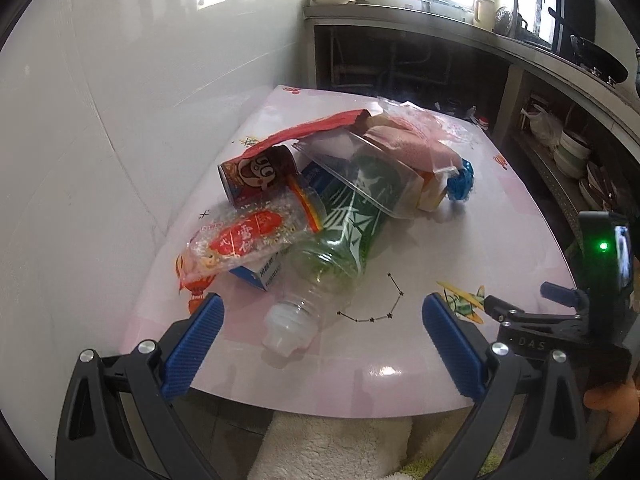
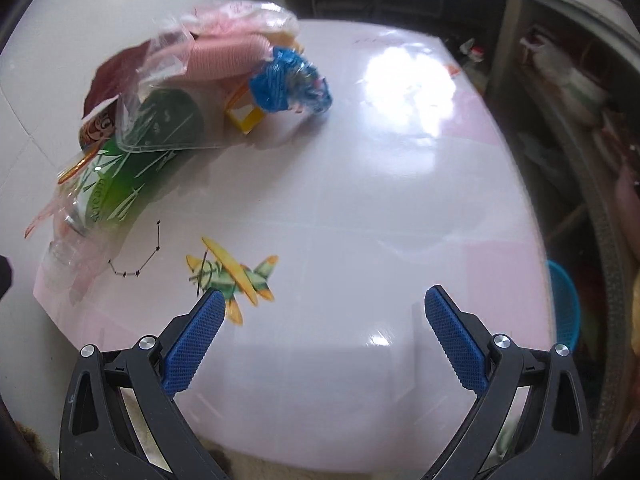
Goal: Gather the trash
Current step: 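Reach the left tool into the pile and grasp the red-printed clear candy wrapper, then grasp a clear plastic bag with the right tool while the left tool lifts the candy wrapper, then carry both held items over the blue wastebasket and open both tools to drop them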
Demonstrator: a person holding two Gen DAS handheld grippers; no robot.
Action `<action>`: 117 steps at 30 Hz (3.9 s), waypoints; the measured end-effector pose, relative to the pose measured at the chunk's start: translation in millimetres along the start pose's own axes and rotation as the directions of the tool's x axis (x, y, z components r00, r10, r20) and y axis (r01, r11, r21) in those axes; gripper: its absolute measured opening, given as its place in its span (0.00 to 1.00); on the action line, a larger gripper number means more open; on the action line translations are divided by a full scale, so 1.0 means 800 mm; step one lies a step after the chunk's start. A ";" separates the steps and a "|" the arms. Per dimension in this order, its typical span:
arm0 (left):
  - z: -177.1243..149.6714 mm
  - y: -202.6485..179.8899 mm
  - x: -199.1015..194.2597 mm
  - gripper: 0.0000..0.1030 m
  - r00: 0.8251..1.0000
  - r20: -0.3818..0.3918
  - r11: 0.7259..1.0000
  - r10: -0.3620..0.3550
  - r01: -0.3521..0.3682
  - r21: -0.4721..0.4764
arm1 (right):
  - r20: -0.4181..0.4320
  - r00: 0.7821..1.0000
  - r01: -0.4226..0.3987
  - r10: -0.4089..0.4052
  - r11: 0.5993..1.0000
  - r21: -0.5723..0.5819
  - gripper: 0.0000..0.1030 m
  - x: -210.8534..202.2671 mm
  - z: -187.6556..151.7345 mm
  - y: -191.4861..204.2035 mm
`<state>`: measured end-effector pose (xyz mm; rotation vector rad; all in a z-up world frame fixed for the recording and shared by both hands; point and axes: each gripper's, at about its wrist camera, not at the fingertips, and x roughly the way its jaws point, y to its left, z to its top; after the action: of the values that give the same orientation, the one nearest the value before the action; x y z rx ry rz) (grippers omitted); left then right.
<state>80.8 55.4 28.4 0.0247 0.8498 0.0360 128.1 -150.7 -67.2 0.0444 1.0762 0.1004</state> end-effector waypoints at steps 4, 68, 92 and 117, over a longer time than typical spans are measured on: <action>0.012 0.020 0.004 0.95 0.999 0.045 1.000 -0.016 0.016 -0.002 | -0.047 0.997 0.062 -0.064 0.997 -0.048 0.93 0.015 0.011 0.010; -0.011 0.099 -0.001 0.03 0.955 0.298 0.942 -0.013 -0.089 0.324 | 0.163 0.952 -0.184 0.258 0.912 -0.367 0.08 -0.039 0.212 0.103; 0.032 -0.014 -0.084 0.03 0.858 0.407 0.910 -0.314 0.149 0.388 | 0.605 0.777 -0.358 0.173 0.912 0.200 0.00 -0.196 0.063 -0.197; 0.036 -0.623 0.109 0.03 0.530 -0.628 0.412 -0.570 0.846 0.339 | 0.307 0.930 -0.135 -0.203 0.588 0.797 0.00 -0.049 -0.199 -0.495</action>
<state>170.6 -439.5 -36.3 0.2732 1.2245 -1.1625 -6.9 -550.4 -142.1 0.8600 0.6542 -0.4471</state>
